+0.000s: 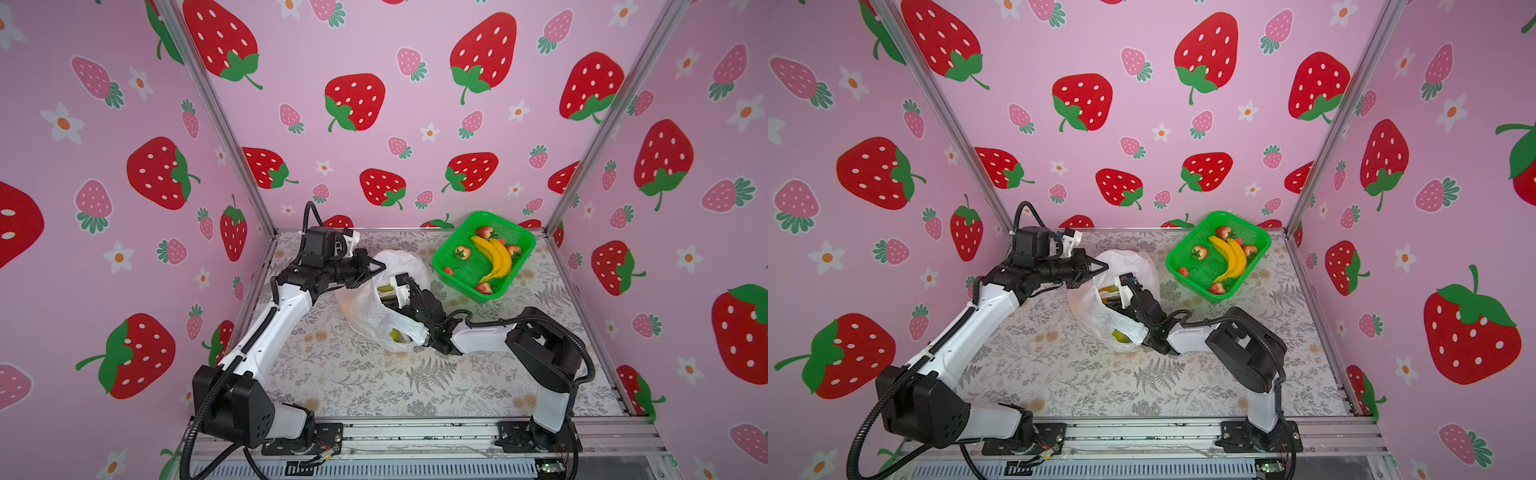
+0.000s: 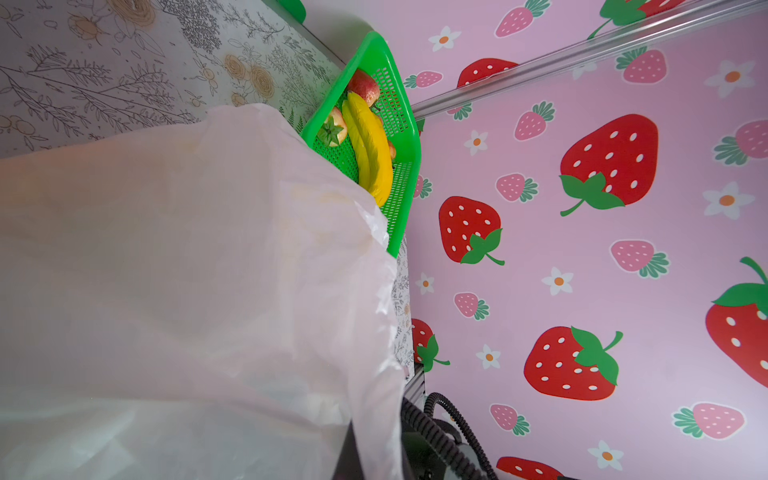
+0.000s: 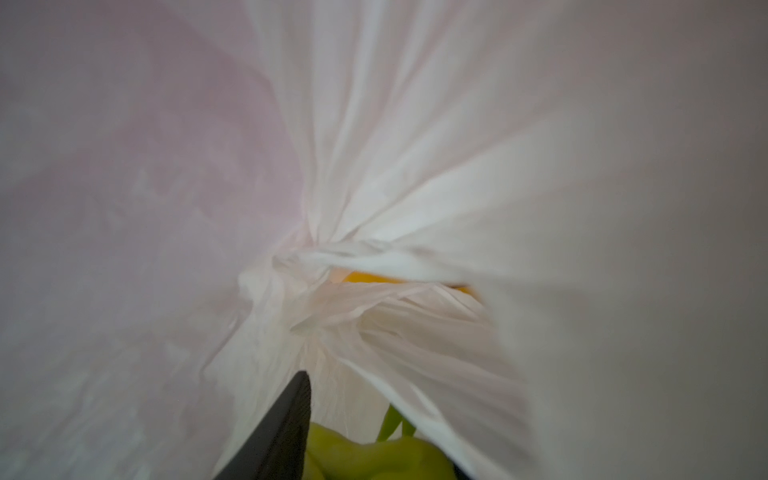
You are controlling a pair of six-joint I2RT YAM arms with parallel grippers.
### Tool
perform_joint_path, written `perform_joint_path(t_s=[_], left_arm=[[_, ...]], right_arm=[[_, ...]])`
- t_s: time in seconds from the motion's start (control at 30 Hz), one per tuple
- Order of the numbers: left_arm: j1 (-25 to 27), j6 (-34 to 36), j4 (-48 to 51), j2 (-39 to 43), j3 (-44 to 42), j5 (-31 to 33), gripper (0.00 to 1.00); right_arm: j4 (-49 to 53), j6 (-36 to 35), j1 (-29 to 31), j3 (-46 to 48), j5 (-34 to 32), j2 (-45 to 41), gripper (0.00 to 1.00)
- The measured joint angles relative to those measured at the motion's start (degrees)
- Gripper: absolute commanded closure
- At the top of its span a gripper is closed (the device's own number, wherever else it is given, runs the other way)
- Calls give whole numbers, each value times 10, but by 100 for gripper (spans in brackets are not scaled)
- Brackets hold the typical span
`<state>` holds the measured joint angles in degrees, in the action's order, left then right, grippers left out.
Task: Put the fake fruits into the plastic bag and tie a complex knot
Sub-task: 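Open the right gripper inside the bag to drop the pear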
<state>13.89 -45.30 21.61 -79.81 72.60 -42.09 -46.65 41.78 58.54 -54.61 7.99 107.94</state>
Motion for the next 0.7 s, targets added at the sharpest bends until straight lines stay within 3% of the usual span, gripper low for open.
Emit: perform_joint_path(t_s=[0.37,0.7], left_arm=[[0,3,0,1,0,0,100],[-10,9,0,1,0,0,100]], right_arm=[[21,-20,9,-6,31,10,14],[72,-86,0,24,45,-84,17]])
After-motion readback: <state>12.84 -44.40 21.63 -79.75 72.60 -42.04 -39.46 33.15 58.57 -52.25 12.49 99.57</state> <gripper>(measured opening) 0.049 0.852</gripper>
